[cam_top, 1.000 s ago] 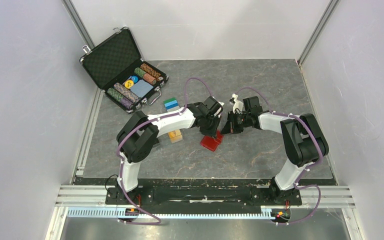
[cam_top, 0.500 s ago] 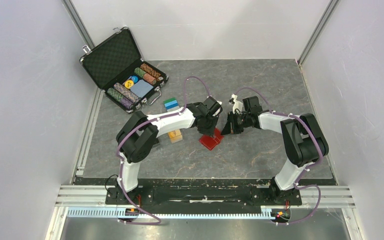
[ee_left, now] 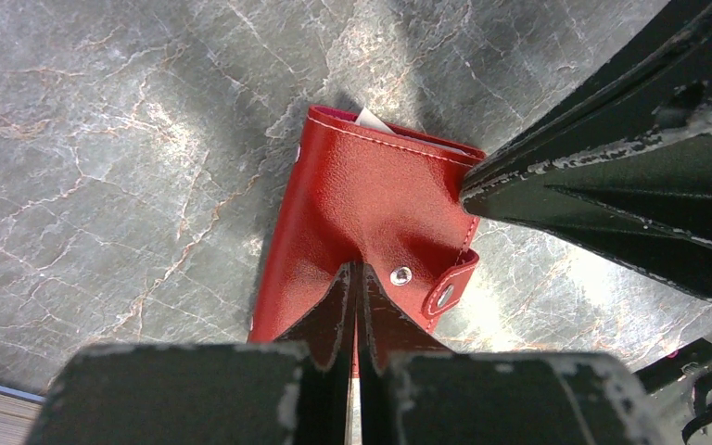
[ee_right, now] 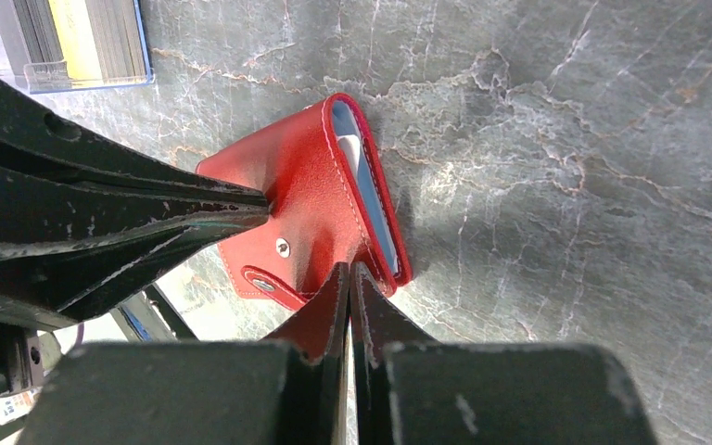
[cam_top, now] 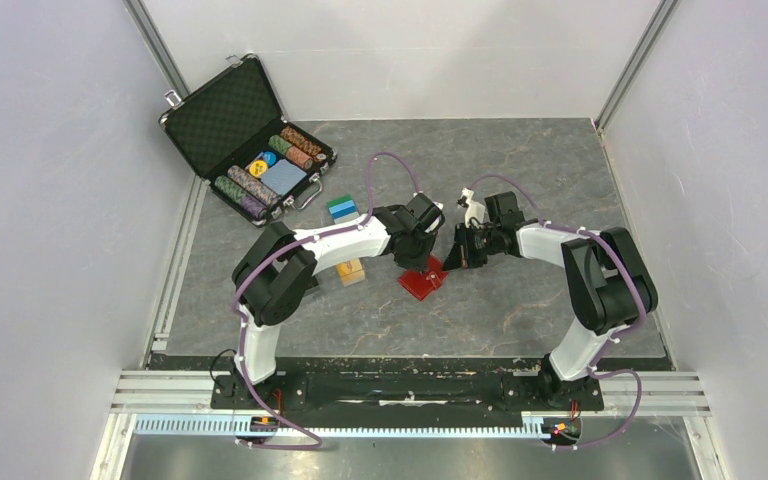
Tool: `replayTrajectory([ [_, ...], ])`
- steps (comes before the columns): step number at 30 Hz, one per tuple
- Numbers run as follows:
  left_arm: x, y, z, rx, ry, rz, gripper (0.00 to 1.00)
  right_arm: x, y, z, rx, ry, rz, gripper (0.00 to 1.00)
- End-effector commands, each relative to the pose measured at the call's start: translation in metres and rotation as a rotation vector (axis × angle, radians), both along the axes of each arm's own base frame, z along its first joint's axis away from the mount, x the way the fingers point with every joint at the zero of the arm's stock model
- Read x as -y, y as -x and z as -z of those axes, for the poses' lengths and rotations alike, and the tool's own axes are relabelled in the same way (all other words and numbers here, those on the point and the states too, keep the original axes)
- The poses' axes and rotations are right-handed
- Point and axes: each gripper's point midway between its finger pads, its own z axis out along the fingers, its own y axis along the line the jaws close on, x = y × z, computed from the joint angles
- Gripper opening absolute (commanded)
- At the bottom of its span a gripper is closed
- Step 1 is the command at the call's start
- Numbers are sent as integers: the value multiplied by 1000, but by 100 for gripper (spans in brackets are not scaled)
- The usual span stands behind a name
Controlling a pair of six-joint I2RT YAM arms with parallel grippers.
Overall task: Put the credit cards into the card holder
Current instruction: Close the card holder at the center of the board.
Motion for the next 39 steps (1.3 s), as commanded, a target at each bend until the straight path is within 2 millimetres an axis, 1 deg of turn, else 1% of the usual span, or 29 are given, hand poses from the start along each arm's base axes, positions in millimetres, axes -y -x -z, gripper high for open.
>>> replayTrajectory([
  [1,-3,-2,-11,26,11,10,2,-1,-11,-22,77,2,-1,0],
  [6,1,-1,-11,16,31,22,4,-1,-10,-36,111,-5,-4,0],
  [12,6,2,-9,-3,47,35,8,1,3,-44,106,4,-26,0],
  [16,4,1,-9,1,40,30,9,-5,17,-39,74,-11,-62,0],
  [19,5,2,-9,-1,43,33,10,-14,22,-36,69,-23,-75,0],
  [23,6,3,-10,-7,50,38,11,-26,20,-34,56,-54,-71,0],
  [28,5,2,-18,7,68,16,12,-30,4,-26,62,-34,-59,0],
  [32,6,2,-28,4,114,-7,18,-30,-3,-22,69,-14,-51,0],
  [35,6,1,-34,-21,190,-33,22,-29,-4,-20,73,-5,-49,0],
  [38,10,-2,-41,-54,307,-58,31,-27,-2,-17,67,0,-49,0],
  [39,9,-3,-39,-71,332,-70,34,-27,-2,-17,68,1,-50,0],
])
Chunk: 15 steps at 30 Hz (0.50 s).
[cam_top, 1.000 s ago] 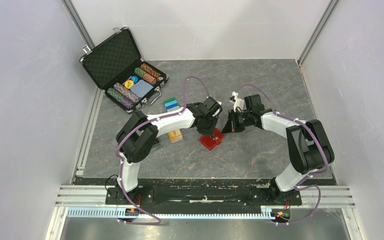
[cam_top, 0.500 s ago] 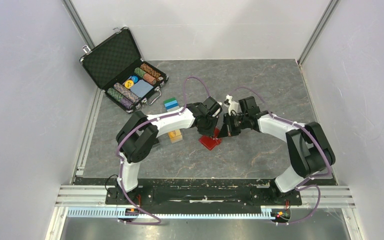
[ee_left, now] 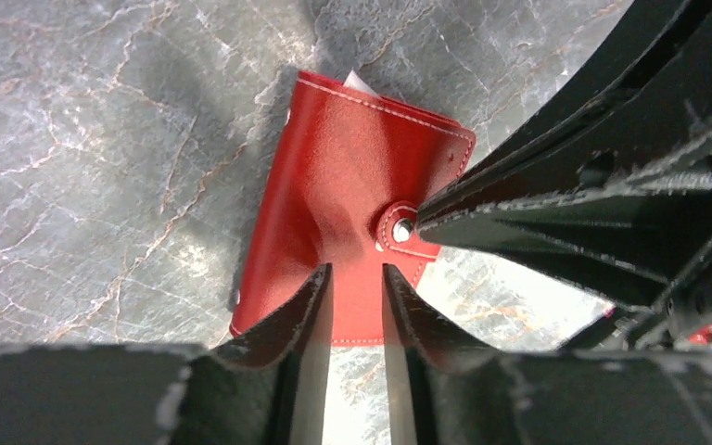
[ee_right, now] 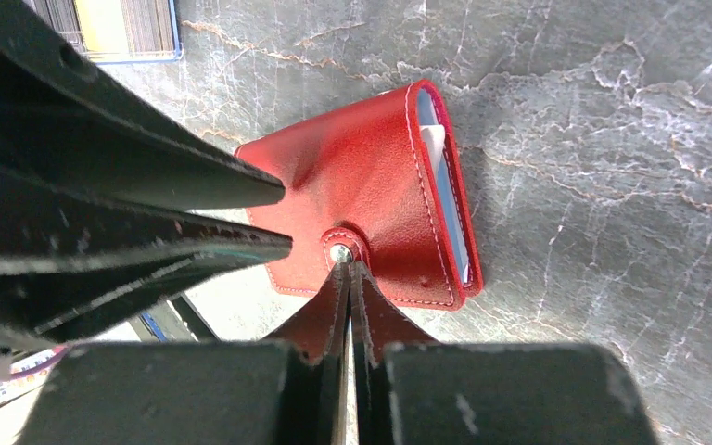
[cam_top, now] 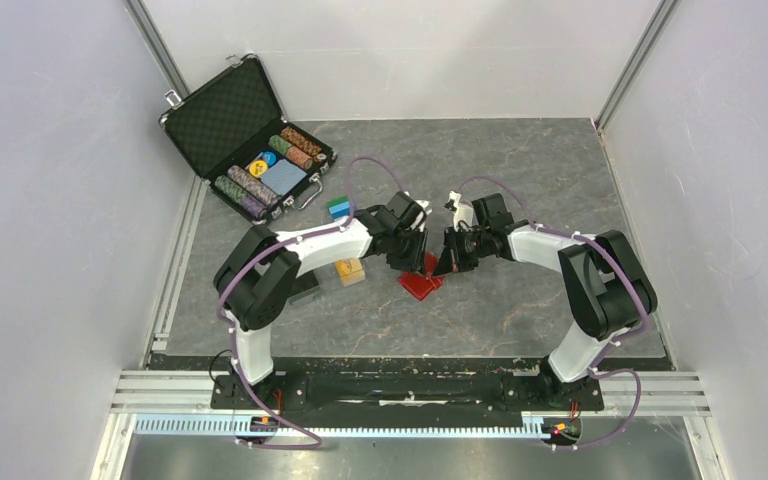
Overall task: Put the credit cards into the card holder
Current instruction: Close the card holder at the center of the board.
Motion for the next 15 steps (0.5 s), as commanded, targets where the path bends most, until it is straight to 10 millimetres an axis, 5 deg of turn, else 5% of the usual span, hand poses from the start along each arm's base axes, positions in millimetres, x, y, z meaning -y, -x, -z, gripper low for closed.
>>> replayTrajectory([
  [1,15,-12,-30,-31,232,-62,35,-4,-16,-9,63,-10,3,0],
  [15,30,-4,-3,-171,277,-31,34,-4,-16,-12,70,-14,3,0],
])
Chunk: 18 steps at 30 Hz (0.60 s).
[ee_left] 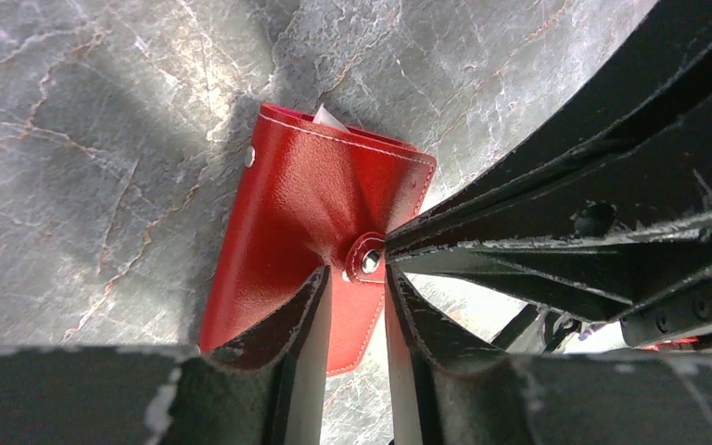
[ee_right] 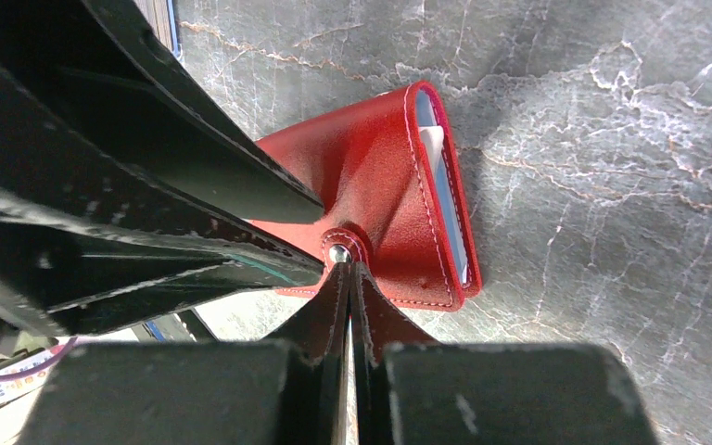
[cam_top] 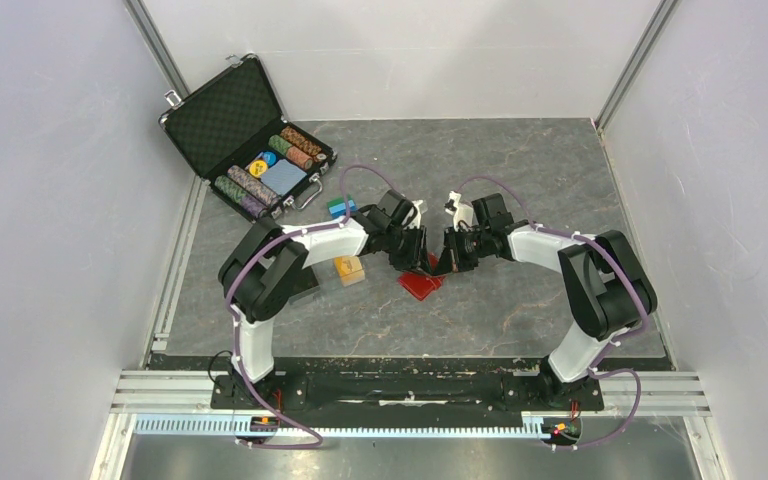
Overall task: Put the credit cards into the card holder
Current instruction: Close the card holder at the center of the board.
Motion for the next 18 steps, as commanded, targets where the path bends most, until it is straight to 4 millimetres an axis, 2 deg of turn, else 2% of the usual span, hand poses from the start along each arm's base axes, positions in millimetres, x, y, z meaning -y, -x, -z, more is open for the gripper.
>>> replayTrajectory([
  [1,15,-1,-4,-50,52,-7,33,-5,-15,-12,66,-17,0,0],
  [6,17,-1,-3,-50,52,4,17,-5,-16,-12,68,-18,1,0],
  [8,18,-1,-6,-50,58,6,15,-5,-17,-13,72,-19,2,0],
  [13,20,0,-10,-43,74,17,14,-6,-19,-15,77,-19,3,0],
  [18,28,0,-17,-47,129,33,22,-6,-17,-14,75,-18,3,0],
])
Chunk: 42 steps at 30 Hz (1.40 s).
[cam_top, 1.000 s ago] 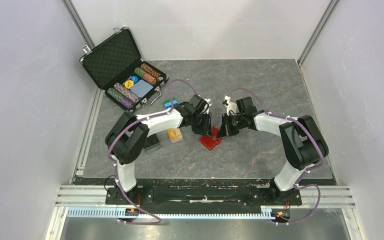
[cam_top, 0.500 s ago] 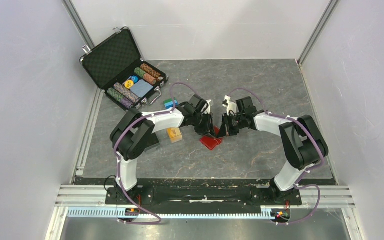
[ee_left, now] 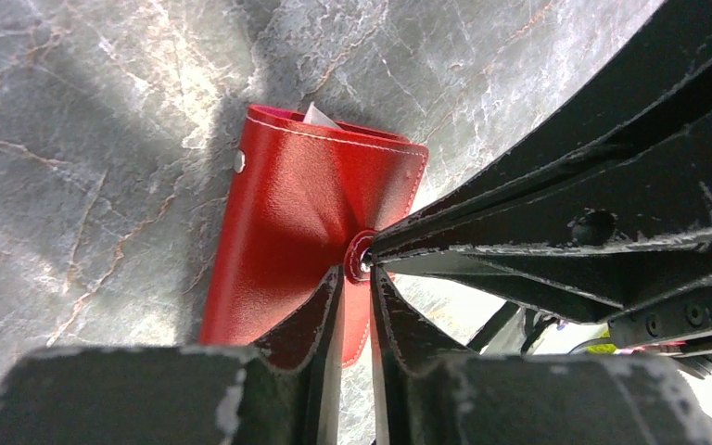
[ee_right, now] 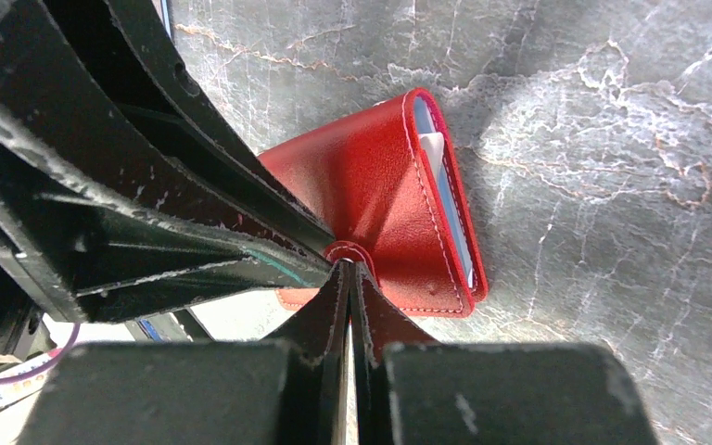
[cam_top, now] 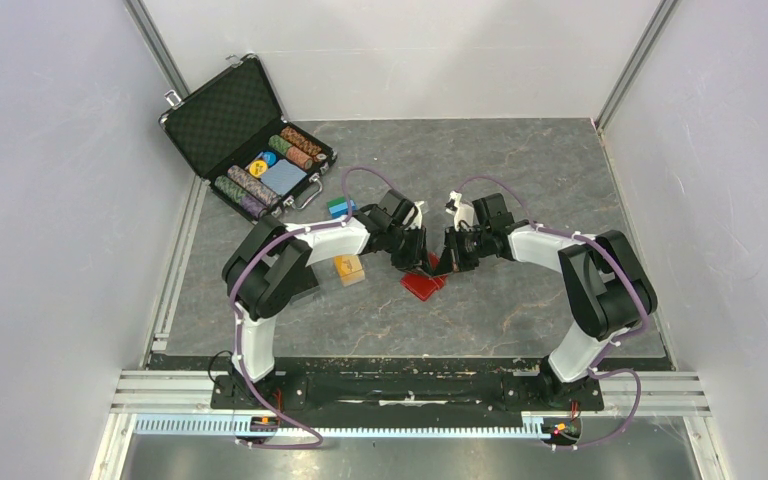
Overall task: Put the credit cards into the card holder
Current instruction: Close the card holder at the center of the board.
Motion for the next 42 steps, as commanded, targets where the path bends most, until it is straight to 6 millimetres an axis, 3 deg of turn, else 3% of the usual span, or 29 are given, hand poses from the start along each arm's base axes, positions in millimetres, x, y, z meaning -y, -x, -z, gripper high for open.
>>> replayTrajectory([
  [1,22,-4,-21,8,113,29,22,-6,-17,-14,70,-20,1,0],
  [8,20,-5,-23,28,106,28,2,-6,-18,-18,81,-22,3,0],
  [27,4,-14,-34,116,30,-11,2,-8,-27,-45,141,-35,8,0],
  [42,-3,-13,-31,113,-5,-38,2,-2,-25,-31,119,14,9,0],
])
